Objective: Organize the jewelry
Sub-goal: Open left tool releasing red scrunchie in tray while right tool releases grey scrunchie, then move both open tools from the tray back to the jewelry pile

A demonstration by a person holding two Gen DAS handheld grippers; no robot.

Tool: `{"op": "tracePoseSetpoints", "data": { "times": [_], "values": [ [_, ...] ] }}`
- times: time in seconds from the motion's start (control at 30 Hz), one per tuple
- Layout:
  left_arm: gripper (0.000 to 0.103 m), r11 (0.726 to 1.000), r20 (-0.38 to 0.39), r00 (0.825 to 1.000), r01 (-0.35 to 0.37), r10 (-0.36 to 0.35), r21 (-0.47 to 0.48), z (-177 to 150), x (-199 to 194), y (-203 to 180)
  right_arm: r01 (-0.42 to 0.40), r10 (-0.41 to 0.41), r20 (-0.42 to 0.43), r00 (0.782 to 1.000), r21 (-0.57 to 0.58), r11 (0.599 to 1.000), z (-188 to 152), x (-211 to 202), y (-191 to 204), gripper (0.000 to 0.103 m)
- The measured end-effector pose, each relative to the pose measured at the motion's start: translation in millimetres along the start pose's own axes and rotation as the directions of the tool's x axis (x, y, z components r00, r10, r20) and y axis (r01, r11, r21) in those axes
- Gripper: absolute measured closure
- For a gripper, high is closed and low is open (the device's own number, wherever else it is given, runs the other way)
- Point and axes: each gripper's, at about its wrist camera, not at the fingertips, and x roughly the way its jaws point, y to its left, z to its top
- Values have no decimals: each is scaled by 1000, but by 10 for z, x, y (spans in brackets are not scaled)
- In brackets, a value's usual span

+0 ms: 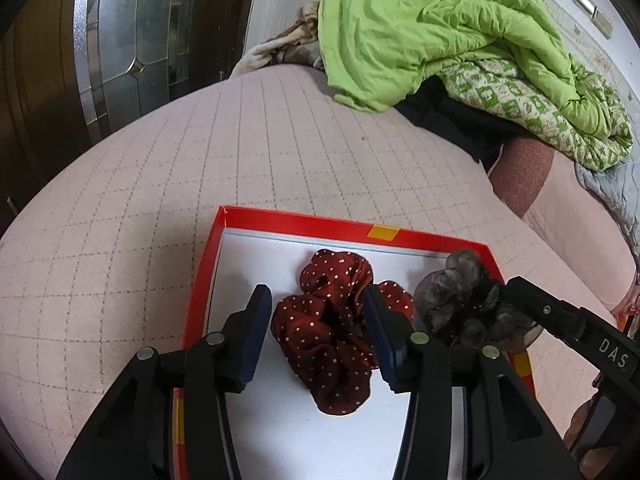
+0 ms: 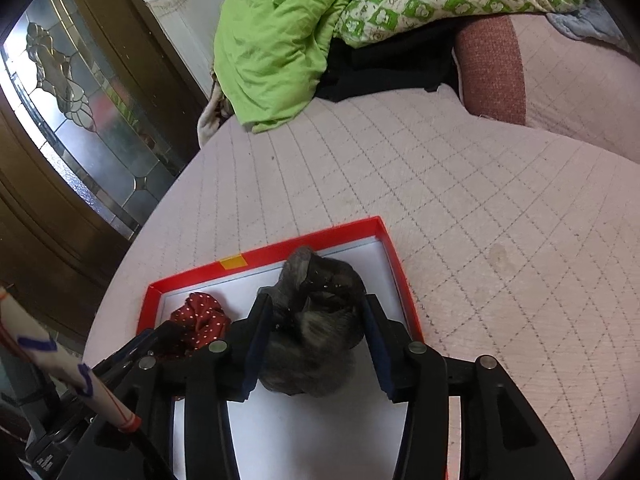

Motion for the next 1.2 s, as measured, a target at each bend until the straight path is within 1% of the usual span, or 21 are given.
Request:
{"op": "tracePoseSetpoints", "data": {
  "times": [0.27, 0.43, 0.6, 0.77, 0.93, 1.03, 1.2],
  "values": [
    [55, 1000, 53, 999, -7, 6, 19, 16, -154, -60, 4, -3, 42, 999, -21, 1000, -7, -235, 34, 51],
    [55, 999, 77, 997, -12, 8, 41, 9, -230, -135, -19, 19, 67, 998, -1, 1000, -59, -497, -60, 51],
    [55, 998, 94, 995, -17, 10, 68, -28, -304, -235, -44, 41, 75, 996, 38, 998, -197, -717, -166, 51],
    [54, 995, 122, 993, -18, 6, 97, -93, -431, -355, -57, 54, 73, 996, 43, 997, -369, -930, -216, 51],
    [54, 988, 152, 988, -19, -4, 152, -252, -632, -529, -71, 66, 100, 993, 47, 996, -578, -1287, -281, 51],
    [52, 981, 167, 985, 0, -33, 193, -401, -795, -687, -74, 68, 120, 990, 50, 996, -731, -1548, -354, 51],
    [49, 965, 178, 983, 7, -55, 262, -697, -998, -961, -60, 51, 143, 988, 59, 996, -1023, -1955, -555, 51]
  ]
}}
